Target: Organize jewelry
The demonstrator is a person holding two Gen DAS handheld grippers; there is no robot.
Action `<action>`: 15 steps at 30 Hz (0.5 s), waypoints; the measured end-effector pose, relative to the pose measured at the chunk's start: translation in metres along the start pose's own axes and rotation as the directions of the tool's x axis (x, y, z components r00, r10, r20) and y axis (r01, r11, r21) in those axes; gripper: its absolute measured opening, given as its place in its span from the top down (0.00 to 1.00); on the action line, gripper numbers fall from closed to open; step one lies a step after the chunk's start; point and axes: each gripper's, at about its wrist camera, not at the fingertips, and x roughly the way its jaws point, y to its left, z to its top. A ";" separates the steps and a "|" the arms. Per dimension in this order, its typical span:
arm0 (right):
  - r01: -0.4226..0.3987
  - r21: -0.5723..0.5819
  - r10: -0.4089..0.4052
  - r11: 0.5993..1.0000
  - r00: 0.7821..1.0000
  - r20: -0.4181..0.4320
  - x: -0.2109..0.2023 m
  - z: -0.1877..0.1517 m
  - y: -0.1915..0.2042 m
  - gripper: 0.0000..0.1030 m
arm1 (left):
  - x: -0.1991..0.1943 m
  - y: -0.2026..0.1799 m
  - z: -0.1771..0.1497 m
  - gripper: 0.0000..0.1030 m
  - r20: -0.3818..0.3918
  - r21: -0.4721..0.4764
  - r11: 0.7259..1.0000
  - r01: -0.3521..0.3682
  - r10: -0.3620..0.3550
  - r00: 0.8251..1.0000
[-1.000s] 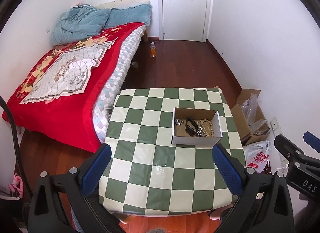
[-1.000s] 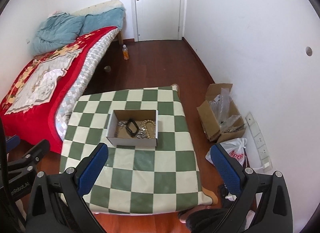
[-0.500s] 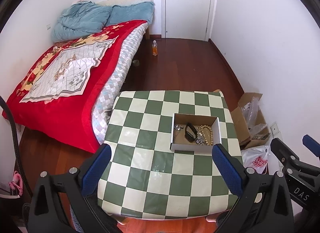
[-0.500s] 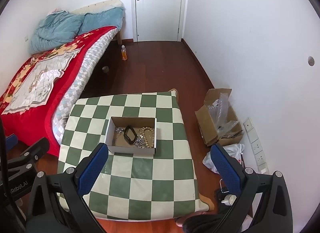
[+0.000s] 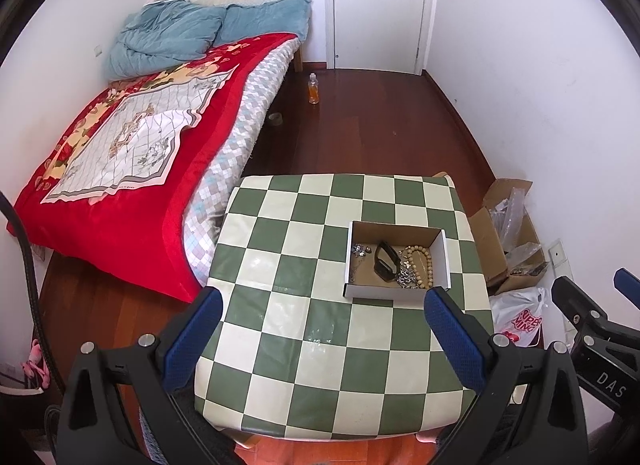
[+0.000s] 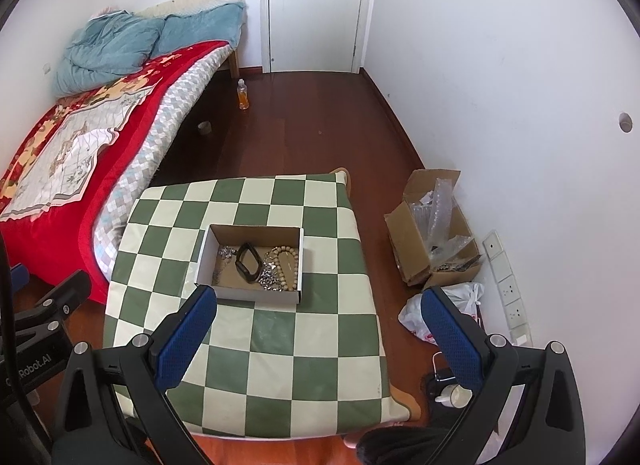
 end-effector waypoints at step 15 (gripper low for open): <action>0.004 0.000 -0.004 1.000 1.000 0.011 0.000 0.000 -0.001 0.00 | -0.002 -0.003 -0.003 0.00 0.013 0.016 1.000 0.006 -0.006 1.000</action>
